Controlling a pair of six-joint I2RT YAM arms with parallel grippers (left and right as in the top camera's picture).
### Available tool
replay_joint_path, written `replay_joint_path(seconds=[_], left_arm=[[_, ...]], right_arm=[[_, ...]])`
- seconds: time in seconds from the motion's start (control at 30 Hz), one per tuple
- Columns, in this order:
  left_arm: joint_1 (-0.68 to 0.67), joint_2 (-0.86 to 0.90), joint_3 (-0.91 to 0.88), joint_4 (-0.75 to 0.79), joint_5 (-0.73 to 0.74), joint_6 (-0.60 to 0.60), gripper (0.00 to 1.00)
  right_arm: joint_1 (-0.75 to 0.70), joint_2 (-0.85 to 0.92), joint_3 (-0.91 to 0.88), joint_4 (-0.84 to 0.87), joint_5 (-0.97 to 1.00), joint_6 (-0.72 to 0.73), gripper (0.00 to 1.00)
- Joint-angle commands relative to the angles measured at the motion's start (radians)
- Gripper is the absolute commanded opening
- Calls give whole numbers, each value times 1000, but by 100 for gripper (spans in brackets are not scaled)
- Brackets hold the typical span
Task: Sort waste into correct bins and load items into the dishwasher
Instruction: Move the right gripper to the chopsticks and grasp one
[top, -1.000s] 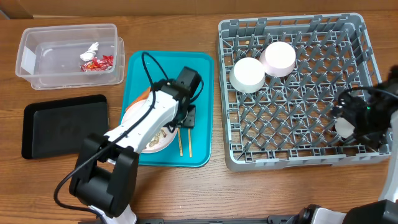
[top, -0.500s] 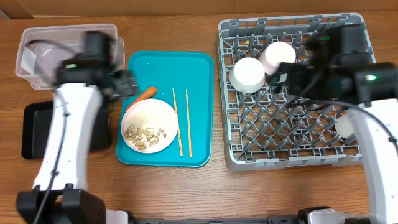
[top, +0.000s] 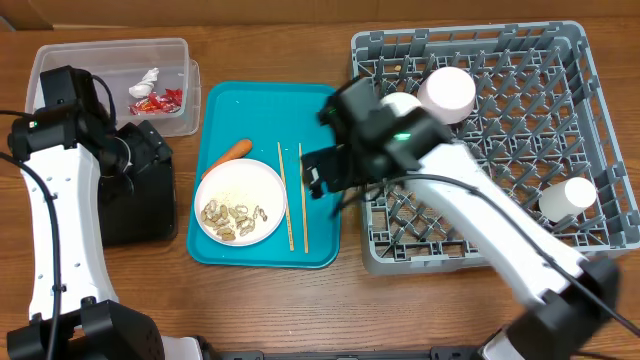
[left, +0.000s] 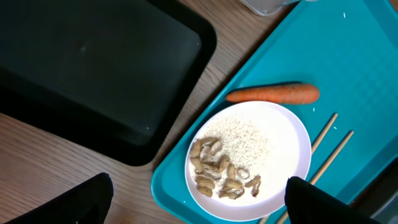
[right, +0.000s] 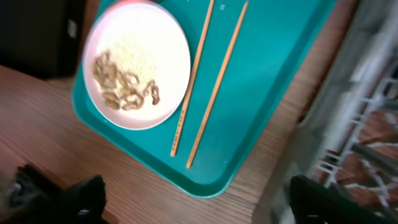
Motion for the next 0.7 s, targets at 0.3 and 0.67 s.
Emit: replay_joint_path(seconds=[0.3,0.67], left_arm=[[2,-12,16,-2,18,27,90],[2,-12,16,-2,18,27,90]], right_arm=[[68,240,-3,40,42,117,78],[103,356,-4,87,97,213,75]])
